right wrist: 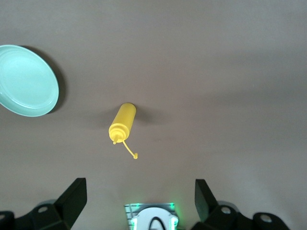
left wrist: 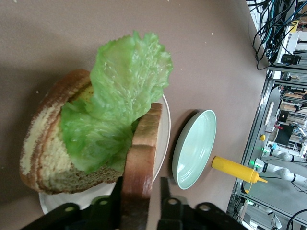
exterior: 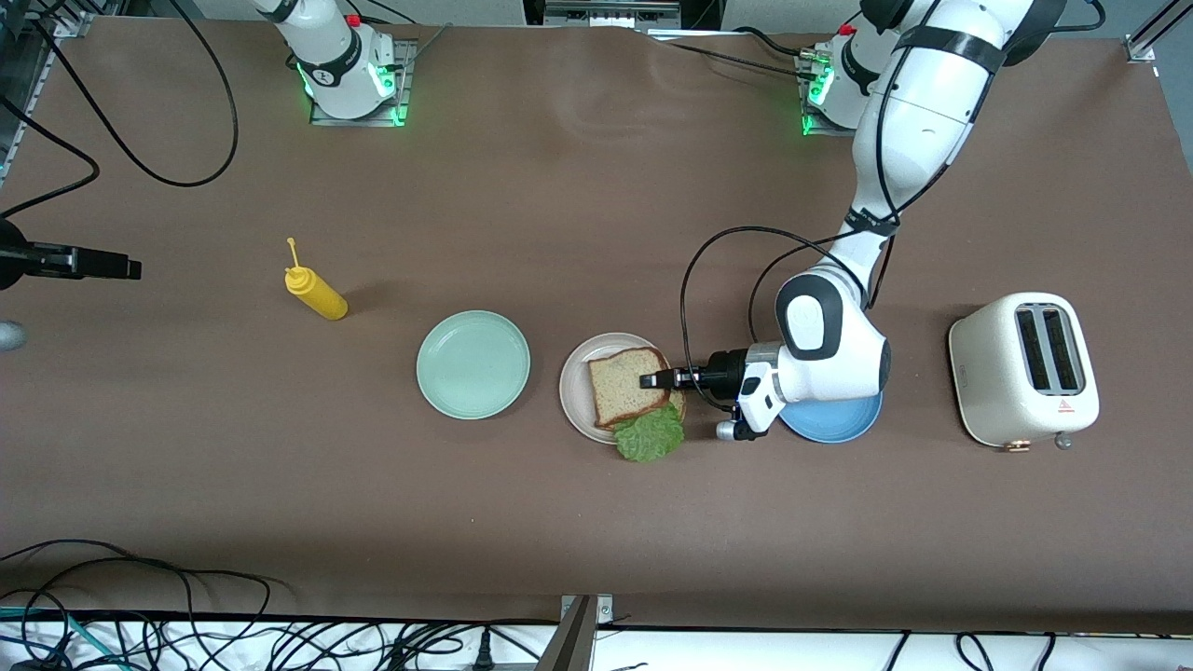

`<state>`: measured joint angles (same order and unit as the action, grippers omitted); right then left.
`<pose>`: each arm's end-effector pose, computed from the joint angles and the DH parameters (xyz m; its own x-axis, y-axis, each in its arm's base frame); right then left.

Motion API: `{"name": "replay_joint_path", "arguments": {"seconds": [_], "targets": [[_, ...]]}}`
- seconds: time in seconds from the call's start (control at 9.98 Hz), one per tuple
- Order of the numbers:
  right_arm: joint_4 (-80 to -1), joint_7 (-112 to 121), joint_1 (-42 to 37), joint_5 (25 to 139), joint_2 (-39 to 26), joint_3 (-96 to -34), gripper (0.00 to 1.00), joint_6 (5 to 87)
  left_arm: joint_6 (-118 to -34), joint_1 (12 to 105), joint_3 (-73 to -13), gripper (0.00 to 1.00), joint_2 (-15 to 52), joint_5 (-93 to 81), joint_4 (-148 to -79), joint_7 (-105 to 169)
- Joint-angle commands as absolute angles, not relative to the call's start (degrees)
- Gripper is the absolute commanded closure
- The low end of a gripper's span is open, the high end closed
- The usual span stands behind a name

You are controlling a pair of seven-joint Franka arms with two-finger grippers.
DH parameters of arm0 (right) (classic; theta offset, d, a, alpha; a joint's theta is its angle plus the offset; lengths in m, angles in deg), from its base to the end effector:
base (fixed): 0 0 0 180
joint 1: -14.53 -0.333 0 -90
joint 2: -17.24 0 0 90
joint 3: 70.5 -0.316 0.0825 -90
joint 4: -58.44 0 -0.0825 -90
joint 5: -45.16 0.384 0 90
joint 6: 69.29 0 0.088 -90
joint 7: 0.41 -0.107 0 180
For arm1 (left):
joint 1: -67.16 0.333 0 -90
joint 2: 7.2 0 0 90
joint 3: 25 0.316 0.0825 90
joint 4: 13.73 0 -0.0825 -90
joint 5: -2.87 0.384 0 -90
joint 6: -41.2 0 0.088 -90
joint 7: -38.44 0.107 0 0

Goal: Make sandwich on beige plate with both arms

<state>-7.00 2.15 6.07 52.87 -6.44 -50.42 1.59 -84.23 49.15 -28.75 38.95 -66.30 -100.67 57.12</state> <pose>0.6291 -0.0616 0.5593 0.9491 -0.1190 -0.2917 -0.1272 -0.9918 -0.0092 0.6511 -0.2881 0.1921 0.9818 0.0487 -0.1838 0.1782 -0.5726 0.8003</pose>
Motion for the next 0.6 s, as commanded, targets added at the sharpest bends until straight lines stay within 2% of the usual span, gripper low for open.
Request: {"name": "replay_joint_path", "arguments": {"seconds": [0.0, 0.2, 0.5], "targets": [[-19.8, -1.0, 6.0, 49.0, 1.7, -52.8, 0.0, 8.8, -84.5, 48.5, -27.1, 0.0, 38.6, -65.3, -101.0, 60.8], [-20.9, -5.1, 6.2, 40.3, 2.4, -59.1, 0.0, 9.0, -87.3, 48.5, -26.1, 0.0, 38.8, -65.3, -101.5, 60.8], [-29.8, -5.3, 6.2, 40.7, 8.0, -59.3, 0.0, 15.5, -94.6, 48.8, -24.2, 0.0, 39.0, -64.3, -101.9, 60.6]]}}
